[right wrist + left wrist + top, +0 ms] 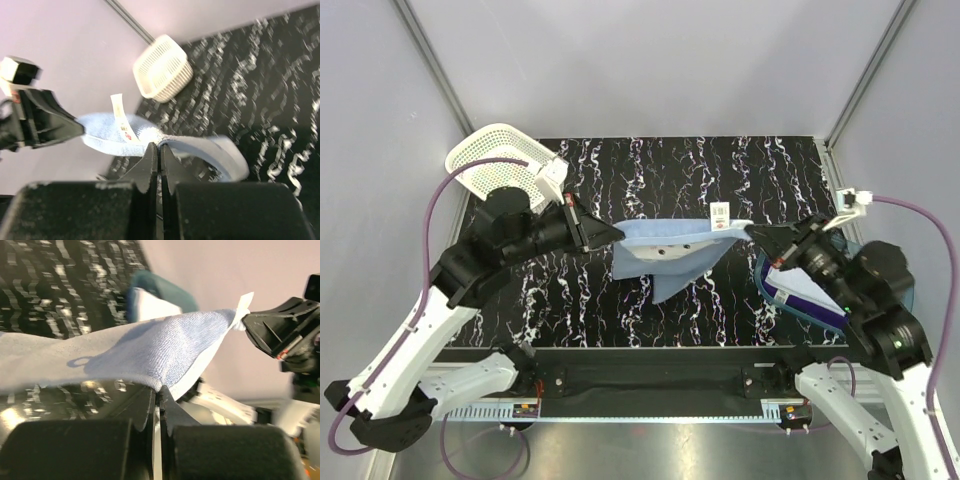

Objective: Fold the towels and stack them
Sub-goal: Fold the towel

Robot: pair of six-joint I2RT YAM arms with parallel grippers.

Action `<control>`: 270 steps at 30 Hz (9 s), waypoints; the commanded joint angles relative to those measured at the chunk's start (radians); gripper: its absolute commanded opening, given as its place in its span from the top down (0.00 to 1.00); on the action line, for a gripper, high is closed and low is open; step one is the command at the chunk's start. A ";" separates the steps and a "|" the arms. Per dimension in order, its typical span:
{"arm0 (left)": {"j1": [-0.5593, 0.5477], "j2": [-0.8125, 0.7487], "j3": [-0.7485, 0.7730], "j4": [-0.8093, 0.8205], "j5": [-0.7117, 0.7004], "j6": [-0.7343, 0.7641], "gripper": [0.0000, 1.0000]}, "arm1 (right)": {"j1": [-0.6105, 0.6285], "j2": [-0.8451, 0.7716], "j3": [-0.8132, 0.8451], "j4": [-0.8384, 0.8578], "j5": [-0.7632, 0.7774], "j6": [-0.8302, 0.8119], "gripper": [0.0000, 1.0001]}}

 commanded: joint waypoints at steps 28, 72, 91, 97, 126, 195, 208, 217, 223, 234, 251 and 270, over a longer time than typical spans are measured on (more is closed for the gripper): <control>0.519 1.148 0.718 0.255 0.378 0.181 1.00 | -0.167 1.342 0.755 0.396 -0.135 -0.254 1.00; 0.387 0.837 -0.080 0.122 0.196 0.258 1.00 | -0.185 1.228 0.255 0.010 -0.230 -0.349 1.00; 0.334 0.743 -0.229 0.203 0.136 0.189 0.99 | -0.185 1.142 0.170 -0.014 -0.170 -0.311 0.98; 0.302 0.786 -0.303 0.246 0.116 0.175 0.98 | -0.185 1.155 0.050 0.056 -0.185 -0.300 0.96; 0.217 0.706 -0.400 0.255 0.092 0.166 1.00 | -0.181 1.060 -0.179 0.151 -0.179 -0.231 1.00; 0.284 0.535 -0.362 0.087 0.062 0.230 0.62 | -0.030 0.872 -0.392 0.120 -0.110 -0.114 0.91; 0.366 0.786 -0.064 0.315 0.279 0.267 0.58 | -0.026 0.827 -0.106 -0.009 0.074 -0.140 0.66; 0.366 1.013 0.042 0.441 0.340 0.235 0.60 | -0.056 1.230 0.250 0.034 0.000 -0.329 0.87; 0.367 1.090 0.111 0.386 0.187 0.297 0.61 | -0.084 1.368 0.326 0.105 0.092 -0.395 0.86; 0.366 1.073 0.224 0.203 0.121 0.462 0.59 | -0.087 1.349 0.375 0.055 -0.006 -0.527 0.63; 0.364 1.254 0.461 -0.087 0.171 0.805 0.55 | -0.213 1.540 0.606 -0.213 -0.366 -0.850 0.51; 0.361 1.324 0.516 -0.188 0.205 0.962 0.62 | -0.242 1.697 0.725 -0.342 -0.463 -0.984 0.65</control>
